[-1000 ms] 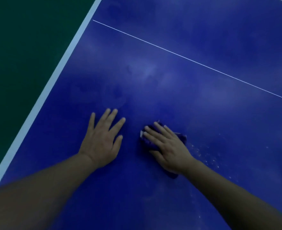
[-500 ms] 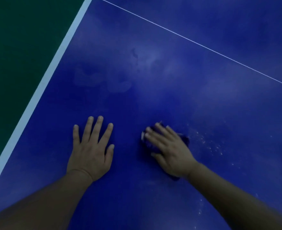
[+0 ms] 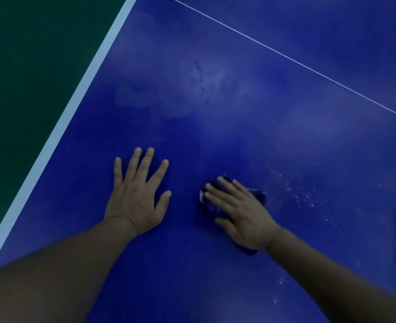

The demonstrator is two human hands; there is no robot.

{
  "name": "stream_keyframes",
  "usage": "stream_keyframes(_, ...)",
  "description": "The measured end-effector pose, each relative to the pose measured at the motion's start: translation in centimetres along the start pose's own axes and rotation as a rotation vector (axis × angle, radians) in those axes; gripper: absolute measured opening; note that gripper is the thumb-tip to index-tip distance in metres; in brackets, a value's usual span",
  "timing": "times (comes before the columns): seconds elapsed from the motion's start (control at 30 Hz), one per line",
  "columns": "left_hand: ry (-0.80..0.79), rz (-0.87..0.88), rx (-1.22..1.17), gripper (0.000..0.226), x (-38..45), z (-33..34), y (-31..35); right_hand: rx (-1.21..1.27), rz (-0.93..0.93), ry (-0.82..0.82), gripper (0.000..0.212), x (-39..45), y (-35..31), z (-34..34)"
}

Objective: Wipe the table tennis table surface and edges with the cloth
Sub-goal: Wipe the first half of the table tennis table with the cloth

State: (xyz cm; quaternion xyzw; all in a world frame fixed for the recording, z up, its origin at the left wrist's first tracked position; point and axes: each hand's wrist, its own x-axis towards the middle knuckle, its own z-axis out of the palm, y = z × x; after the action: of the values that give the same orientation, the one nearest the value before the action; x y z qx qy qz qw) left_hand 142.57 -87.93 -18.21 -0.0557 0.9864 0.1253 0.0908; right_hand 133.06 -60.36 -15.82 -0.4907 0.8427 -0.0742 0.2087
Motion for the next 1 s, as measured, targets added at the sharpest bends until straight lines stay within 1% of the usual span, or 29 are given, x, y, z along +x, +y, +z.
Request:
stream_keyframes(0.1,0.011,0.014,-0.08,0.07,-0.2,-0.3,-0.1,0.091,0.163,0.089,0.059,2.6,0.9,-1.6)
stream_keyframes(0.17,0.006,0.016,-0.123,0.07,-0.3,-0.4,-0.2,0.107,0.283,0.163,0.06,4.2,-0.6,-1.2)
stream_keyframes(0.2,-0.004,0.018,-0.136,0.071,-0.3,-0.6,-0.3,0.108,0.312,0.187,0.06,4.4,-1.6,-0.7)
stream_keyframes(0.27,-0.035,0.028,-0.148,0.073,-0.4,-0.9,-0.4,0.105,0.275,0.185,0.059,3.3,-3.8,0.7)
stream_keyframes(0.37,-0.06,0.086,-0.091,0.072,-1.8,-1.1,-1.1,0.066,0.096,0.086,0.058,-1.0,-6.8,3.3)
stream_keyframes(0.43,-0.05,0.111,-0.04,0.068,-4.5,-0.6,-1.8,0.016,0.004,0.019,0.058,-3.6,-6.7,4.2)
stream_keyframes(0.5,-0.015,0.106,-0.007,0.065,-8.0,0.4,-2.4,-0.021,-0.027,0.005,0.058,-4.3,-5.6,3.8)
stream_keyframes(0.57,0.003,0.106,0.028,0.064,-11.0,1.5,-2.6,0.043,0.056,0.043,0.058,-3.3,-5.1,3.1)
stream_keyframes(0.63,0.01,0.114,0.058,0.066,-12.3,2.1,-2.8,0.092,0.229,0.123,0.058,-1.7,-6.5,3.0)
stream_keyframes(0.73,0.014,0.131,0.091,0.068,-12.1,2.3,-2.9,0.094,0.484,0.255,0.06,0.5,-10.3,4.2)
stream_keyframes(0.8,0.01,0.125,0.094,0.069,-12.0,2.3,-2.9,0.107,0.54,0.31,0.06,0.7,-13.4,5.5)
stream_keyframes(0.83,0.004,0.126,0.088,0.069,-12.1,2.2,-2.9,0.115,0.514,0.309,0.06,0.2,-15.1,6.4)
stream_keyframes(0.93,-0.013,0.146,0.049,0.07,-12.2,1.9,-3.0,0.083,0.335,0.224,0.061,-3.6,-18.8,9.1)
stream_keyframes(1.0,-0.026,0.161,0.018,0.07,-12.2,1.6,-3.1,0.032,0.254,0.174,0.06,-6.2,-18.3,9.5)
